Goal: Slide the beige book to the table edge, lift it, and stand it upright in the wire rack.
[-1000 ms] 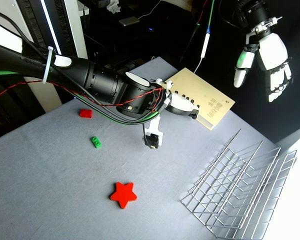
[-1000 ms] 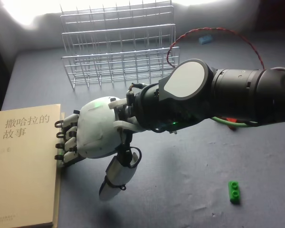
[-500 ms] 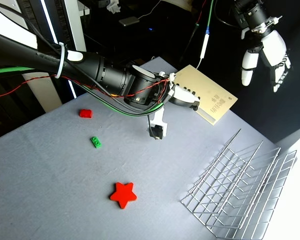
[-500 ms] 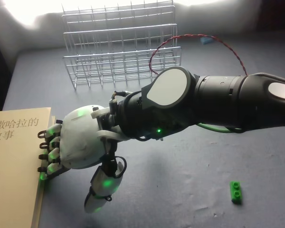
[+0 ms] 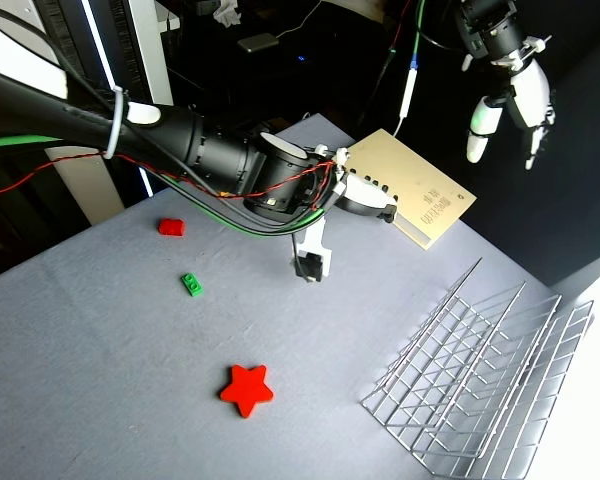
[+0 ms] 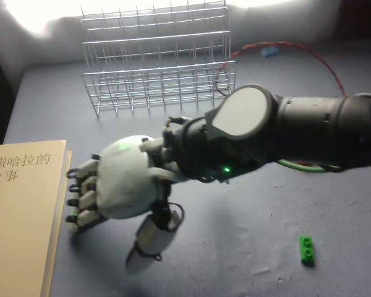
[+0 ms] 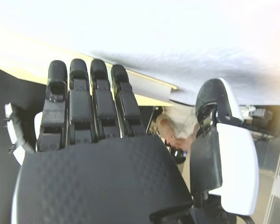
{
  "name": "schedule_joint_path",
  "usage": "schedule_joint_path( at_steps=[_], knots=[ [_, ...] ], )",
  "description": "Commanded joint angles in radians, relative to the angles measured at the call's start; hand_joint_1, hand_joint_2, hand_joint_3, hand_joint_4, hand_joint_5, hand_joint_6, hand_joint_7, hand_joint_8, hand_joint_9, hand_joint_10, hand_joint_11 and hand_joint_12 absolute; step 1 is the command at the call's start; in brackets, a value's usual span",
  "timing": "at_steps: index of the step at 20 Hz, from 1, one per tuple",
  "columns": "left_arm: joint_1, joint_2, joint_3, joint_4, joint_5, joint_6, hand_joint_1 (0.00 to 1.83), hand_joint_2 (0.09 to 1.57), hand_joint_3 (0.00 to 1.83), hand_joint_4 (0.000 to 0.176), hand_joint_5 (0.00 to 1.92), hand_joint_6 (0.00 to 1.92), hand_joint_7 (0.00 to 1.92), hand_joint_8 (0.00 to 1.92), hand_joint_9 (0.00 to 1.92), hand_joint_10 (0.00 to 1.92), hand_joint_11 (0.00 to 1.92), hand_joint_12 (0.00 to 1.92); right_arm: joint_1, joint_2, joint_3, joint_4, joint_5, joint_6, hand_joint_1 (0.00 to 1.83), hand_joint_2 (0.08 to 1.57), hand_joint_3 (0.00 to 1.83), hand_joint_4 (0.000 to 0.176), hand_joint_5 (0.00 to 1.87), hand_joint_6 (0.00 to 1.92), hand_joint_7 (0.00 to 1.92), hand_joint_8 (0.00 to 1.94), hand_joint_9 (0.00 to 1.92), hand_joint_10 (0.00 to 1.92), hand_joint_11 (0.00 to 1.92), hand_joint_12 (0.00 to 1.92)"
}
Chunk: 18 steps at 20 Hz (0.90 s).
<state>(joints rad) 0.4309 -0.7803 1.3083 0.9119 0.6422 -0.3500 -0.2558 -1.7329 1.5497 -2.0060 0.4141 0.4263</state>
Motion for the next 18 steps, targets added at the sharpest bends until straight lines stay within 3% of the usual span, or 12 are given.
schedule_joint_path(
  at_steps=[1,4,7,8,11,14,18],
  knots=[
    [0.004,0.015,0.002,0.037,0.050,0.010,0.79,0.97,0.00,0.000,0.34,0.00,0.32,0.01,0.31,0.00,0.00,0.76,-0.006,0.034,-0.030,0.034,-0.031,0.005,0.13,1.07,0.00,0.000,0.22,0.01,0.24,0.00,0.25,0.00,0.00,0.61],
    [0.010,0.010,-0.003,-0.004,0.061,0.025,0.84,0.98,0.00,0.000,0.32,0.00,0.30,0.00,0.31,0.00,0.00,0.82,-0.003,0.105,-0.082,0.033,-0.029,-0.002,0.15,1.08,0.00,0.000,0.22,0.00,0.23,0.00,0.22,0.00,0.00,0.54],
    [0.032,0.000,-0.009,-0.076,0.081,0.040,0.85,1.00,0.01,0.000,0.30,0.00,0.29,0.00,0.30,0.00,0.00,0.76,0.019,0.190,-0.136,0.031,-0.022,-0.013,0.12,1.09,0.00,0.000,0.21,0.01,0.22,0.01,0.21,0.00,0.00,0.49],
    [0.037,-0.006,-0.009,-0.076,0.081,0.041,0.84,1.00,0.01,0.000,0.30,0.00,0.28,0.00,0.30,0.00,0.00,0.74,0.030,0.219,-0.154,0.031,-0.017,-0.017,0.13,1.08,0.00,0.000,0.23,0.01,0.25,0.01,0.24,0.01,0.00,0.58],
    [0.046,-0.023,-0.008,-0.076,0.082,0.062,0.83,1.01,0.00,0.000,0.29,0.00,0.29,0.01,0.29,0.00,0.00,0.75,0.060,0.313,-0.221,0.030,-0.002,-0.025,0.12,1.08,0.00,0.000,0.21,0.00,0.22,0.01,0.22,0.00,0.00,0.55],
    [0.043,-0.033,-0.005,-0.071,0.083,0.054,0.81,1.02,0.01,0.000,0.26,0.00,0.28,0.00,0.29,0.00,0.00,0.75,0.099,0.398,-0.271,0.029,0.052,-0.022,0.10,1.09,0.00,0.000,0.23,0.01,0.25,0.00,0.25,0.01,0.00,0.66],
    [-0.021,-0.020,-0.021,-0.090,0.129,0.051,0.80,1.01,0.00,0.000,0.25,0.00,0.28,0.00,0.30,0.00,0.00,0.85,0.136,0.494,-0.328,0.028,0.079,-0.022,0.13,1.08,0.00,0.000,0.21,0.00,0.24,0.00,0.25,0.01,0.00,0.66]
  ],
)
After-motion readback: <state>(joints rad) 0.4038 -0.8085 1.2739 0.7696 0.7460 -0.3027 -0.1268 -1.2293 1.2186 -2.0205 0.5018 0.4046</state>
